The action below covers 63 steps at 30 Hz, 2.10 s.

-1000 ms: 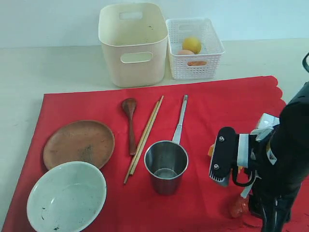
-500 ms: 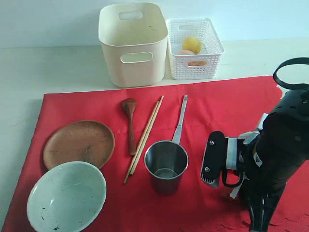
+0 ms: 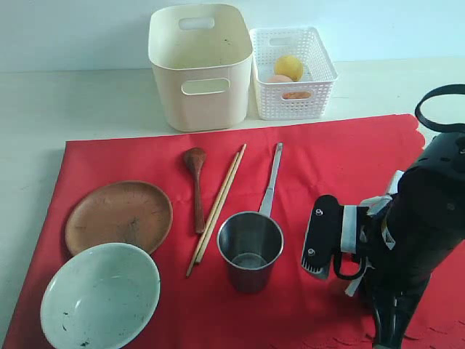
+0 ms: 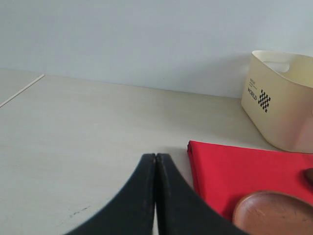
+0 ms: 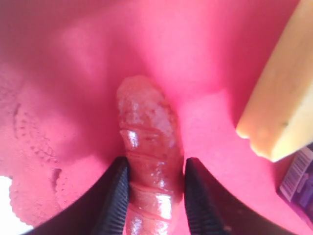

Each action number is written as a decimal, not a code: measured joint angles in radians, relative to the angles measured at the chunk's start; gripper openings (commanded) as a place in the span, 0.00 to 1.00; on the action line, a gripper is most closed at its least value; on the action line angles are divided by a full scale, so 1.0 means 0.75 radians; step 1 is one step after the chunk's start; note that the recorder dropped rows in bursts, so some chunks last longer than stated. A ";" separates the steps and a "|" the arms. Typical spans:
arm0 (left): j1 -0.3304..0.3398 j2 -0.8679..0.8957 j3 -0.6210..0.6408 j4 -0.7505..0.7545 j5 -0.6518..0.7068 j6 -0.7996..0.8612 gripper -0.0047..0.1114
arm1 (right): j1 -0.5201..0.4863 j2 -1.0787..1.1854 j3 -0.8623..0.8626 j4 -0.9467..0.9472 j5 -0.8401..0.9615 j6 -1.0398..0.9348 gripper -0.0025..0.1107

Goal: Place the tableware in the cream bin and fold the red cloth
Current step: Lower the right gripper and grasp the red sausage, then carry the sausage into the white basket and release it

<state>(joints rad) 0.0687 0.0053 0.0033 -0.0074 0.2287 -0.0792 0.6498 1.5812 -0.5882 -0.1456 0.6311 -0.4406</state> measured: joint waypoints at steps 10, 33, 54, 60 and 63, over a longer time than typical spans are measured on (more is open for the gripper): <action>0.000 0.000 0.000 0.000 0.000 0.000 0.05 | 0.000 -0.150 -0.155 0.081 0.076 0.015 0.02; 0.000 0.000 0.000 0.000 0.000 0.000 0.05 | -0.165 0.049 -0.712 0.048 -0.396 0.229 0.02; 0.000 0.000 0.000 0.000 0.000 0.000 0.05 | -0.514 0.854 -1.496 0.050 -0.434 0.651 0.02; 0.000 0.000 0.000 0.000 0.000 0.000 0.05 | -0.514 0.875 -1.496 0.052 -0.431 0.653 0.30; 0.000 0.000 0.000 0.000 0.000 0.000 0.05 | -0.514 0.875 -1.496 0.052 -0.431 0.653 0.44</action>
<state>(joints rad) 0.0687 0.0053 0.0033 -0.0074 0.2287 -0.0792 0.2644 2.2373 -1.7101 -0.1064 0.3077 0.0493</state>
